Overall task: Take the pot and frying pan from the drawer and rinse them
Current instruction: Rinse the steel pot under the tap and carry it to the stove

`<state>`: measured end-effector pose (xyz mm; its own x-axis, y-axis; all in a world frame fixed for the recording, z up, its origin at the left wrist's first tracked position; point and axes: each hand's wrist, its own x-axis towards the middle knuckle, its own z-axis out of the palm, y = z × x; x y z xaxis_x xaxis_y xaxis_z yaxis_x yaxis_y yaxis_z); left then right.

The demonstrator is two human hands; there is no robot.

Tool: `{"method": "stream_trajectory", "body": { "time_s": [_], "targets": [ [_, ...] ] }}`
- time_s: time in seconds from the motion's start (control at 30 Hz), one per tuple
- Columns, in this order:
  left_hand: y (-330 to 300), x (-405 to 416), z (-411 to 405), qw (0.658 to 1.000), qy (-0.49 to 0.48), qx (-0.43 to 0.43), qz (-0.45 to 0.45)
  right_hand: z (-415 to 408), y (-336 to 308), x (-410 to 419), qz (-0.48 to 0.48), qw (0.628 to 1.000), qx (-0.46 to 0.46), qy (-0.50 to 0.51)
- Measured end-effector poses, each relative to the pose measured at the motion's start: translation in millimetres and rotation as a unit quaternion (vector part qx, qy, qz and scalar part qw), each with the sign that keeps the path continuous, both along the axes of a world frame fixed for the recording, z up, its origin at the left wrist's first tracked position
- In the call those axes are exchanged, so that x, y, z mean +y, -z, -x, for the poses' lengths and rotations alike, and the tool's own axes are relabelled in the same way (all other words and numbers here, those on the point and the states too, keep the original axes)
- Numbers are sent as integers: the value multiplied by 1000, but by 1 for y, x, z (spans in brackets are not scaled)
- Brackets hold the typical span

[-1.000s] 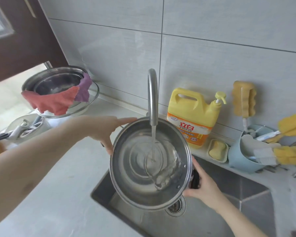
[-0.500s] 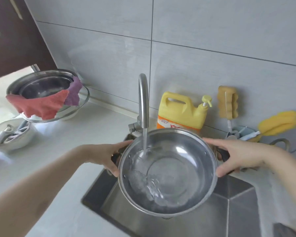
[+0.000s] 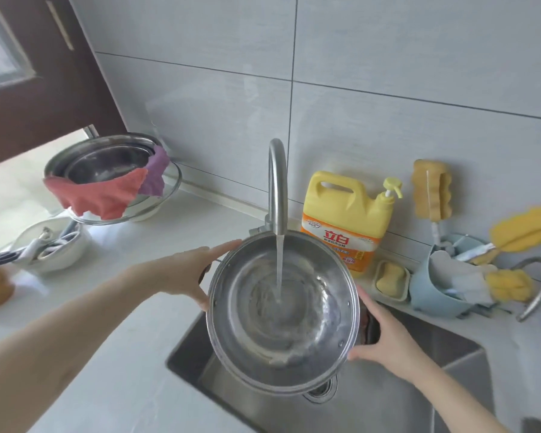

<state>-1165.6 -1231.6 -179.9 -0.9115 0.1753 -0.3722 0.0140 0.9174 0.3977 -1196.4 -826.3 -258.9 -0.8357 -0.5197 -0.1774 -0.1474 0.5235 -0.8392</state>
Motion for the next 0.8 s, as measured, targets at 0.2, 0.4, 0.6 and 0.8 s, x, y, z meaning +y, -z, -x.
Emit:
{"method": "stream_trajectory", "body": {
  "time_s": [0.2, 0.4, 0.6, 0.8],
  "targets": [
    [46, 24, -20, 988, -43, 146, 1, 14, -18, 22, -67, 991, 117, 7],
    [78, 47, -42, 948, -45, 316, -10, -4, -24, 49, -153, 959, 237, 9],
    [58, 47, -50, 871, -13, 491, 0, -26, -44, 60, -148, 868, 470, 56],
    [3, 59, -52, 781, 37, 623, 31, -38, -96, 71, -101, 759, 639, 70]
  ]
}}
